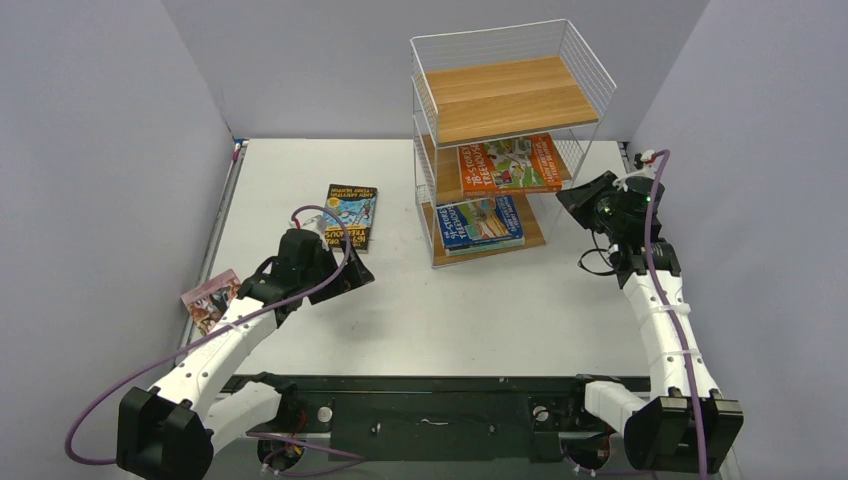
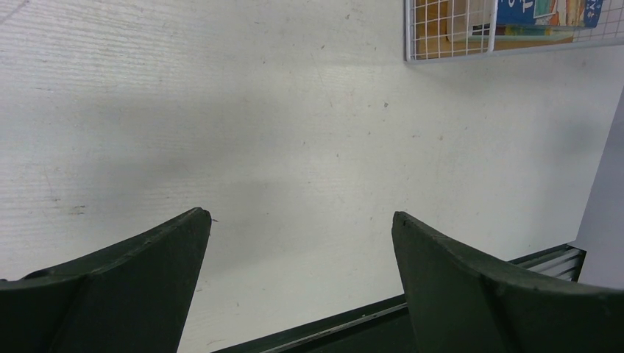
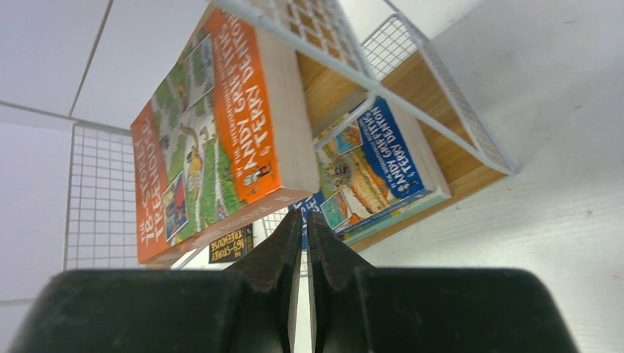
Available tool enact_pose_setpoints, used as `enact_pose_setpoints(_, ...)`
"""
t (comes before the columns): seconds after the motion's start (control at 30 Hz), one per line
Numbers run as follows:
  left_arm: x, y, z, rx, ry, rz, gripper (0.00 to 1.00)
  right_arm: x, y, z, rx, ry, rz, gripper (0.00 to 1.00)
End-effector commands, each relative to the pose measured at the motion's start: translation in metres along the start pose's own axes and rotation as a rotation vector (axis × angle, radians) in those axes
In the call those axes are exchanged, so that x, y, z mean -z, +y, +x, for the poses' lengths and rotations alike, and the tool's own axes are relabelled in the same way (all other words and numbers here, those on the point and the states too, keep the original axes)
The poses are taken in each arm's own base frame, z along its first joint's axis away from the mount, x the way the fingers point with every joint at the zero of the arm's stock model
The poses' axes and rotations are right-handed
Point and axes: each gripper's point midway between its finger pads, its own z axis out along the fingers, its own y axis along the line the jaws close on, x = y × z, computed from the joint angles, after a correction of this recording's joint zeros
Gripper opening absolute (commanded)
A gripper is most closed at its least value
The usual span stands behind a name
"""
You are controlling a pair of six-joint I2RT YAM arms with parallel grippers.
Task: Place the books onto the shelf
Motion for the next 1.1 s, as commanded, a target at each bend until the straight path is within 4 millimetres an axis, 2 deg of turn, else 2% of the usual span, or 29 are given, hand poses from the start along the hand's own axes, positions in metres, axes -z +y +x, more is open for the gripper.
enact_pose_setpoints(0.0, 0.001, -0.007, -0.009, -0.003, -0.036, 0.033, 0.93, 0.013, 0.004, -0.019, 0.041, -0.068, -0.004, 0.04)
enact_pose_setpoints(0.3, 0.001, -0.005, -0.01, -0.005, -0.037, 0.027, 0.93, 0.005, -0.006, -0.03, 0.033, -0.084, 0.033, 0.03)
enact_pose_setpoints(1.07, 0.001, -0.006, -0.011, 0.003, -0.038, 0.026, 0.93, -0.011, 0.022, -0.043, -0.017, -0.091, -0.096, 0.01)
